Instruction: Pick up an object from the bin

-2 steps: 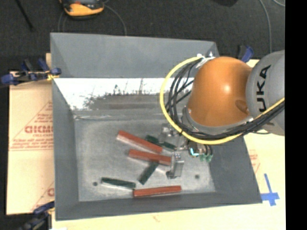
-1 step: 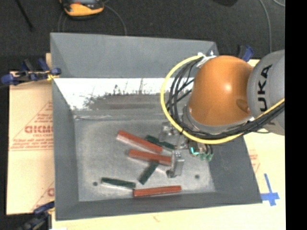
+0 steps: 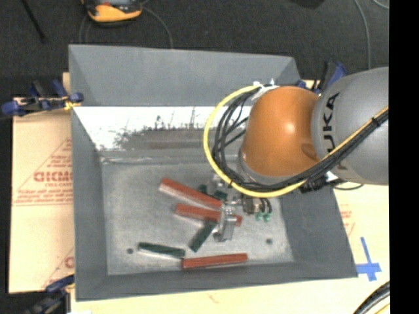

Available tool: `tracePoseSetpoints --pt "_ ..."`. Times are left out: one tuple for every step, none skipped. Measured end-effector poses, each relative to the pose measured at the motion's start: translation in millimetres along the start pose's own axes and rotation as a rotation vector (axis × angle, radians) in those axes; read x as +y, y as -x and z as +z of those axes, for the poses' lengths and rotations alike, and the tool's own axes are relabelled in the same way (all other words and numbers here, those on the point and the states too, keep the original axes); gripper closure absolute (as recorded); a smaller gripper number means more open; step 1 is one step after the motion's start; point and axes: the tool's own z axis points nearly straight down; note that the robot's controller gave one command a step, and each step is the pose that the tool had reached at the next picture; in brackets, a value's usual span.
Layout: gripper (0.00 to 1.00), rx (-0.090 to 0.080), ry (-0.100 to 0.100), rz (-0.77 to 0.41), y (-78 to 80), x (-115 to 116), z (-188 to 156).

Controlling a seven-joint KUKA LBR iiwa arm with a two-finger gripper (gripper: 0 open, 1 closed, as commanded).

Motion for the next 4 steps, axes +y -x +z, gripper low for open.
tracePoseSetpoints --pt "0.0 0.007 -0.002 0.137 -16.2 8 46" --pt "0.0 0.005 0.0 0.241 12.1 17 97" --pt "0.0 0.007 -0.003 0.051 1.9 19 117" --pt "1.0 0.007 -0.002 0.119 76.2 -8 129"
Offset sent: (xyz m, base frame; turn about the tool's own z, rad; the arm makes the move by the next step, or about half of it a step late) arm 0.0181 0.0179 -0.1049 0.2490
